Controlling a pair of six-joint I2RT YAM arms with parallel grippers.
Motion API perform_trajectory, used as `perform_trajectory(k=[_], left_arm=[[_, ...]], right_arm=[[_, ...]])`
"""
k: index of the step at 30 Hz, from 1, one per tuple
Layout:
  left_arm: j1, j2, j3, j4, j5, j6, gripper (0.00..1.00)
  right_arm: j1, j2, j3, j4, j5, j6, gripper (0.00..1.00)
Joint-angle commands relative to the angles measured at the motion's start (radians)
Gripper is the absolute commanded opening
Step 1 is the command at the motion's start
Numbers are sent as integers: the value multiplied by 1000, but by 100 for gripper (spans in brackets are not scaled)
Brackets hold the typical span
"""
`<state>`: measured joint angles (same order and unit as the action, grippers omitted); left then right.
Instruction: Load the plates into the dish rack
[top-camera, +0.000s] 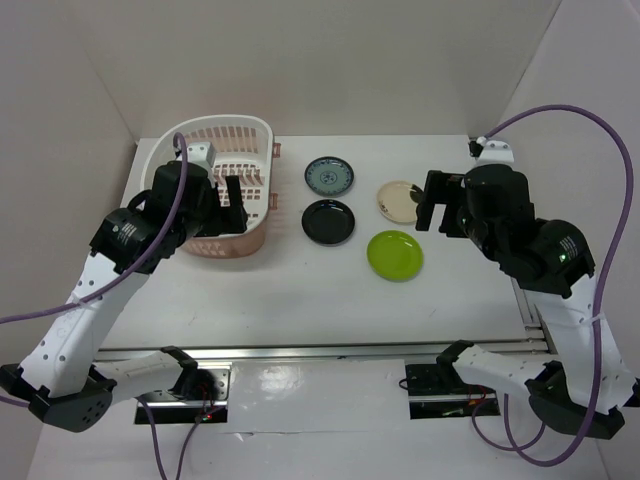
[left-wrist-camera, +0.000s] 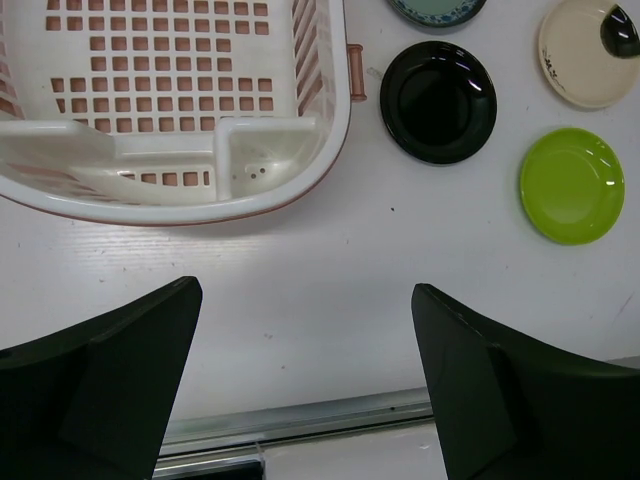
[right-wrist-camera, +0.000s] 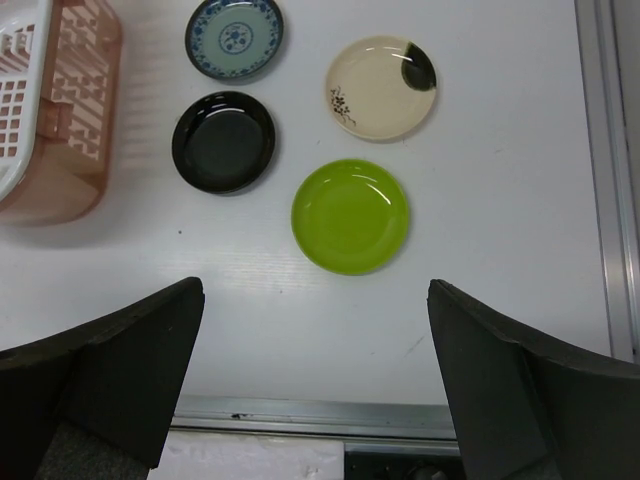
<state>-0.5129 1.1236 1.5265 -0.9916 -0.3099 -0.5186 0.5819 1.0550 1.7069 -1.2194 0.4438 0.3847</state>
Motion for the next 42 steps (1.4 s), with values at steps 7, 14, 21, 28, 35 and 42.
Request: perform_trajectory(k=[7,14,21,28,35,42], left_arm=[[-7,-12,17,28,-38,26,100],[-7,-21,6,28,-2,26,100],[-16,10,26,38,20,35,100],[-27,54,26,142,208,26,100],[-58,120,26,274,339,26,100],[-67,199,83,295,385,45,100]], right_arm=[[-4,-36,-16,17,45,16,100],[-4,-26,-255,210,0,46,100],[-131,92,-464,593,-189,72,100],[-618,178,-653,934,-672,83,95],[-740,328,-744,1090,-760,30,95],[-774,503,-780,1172,-751,-13,93]])
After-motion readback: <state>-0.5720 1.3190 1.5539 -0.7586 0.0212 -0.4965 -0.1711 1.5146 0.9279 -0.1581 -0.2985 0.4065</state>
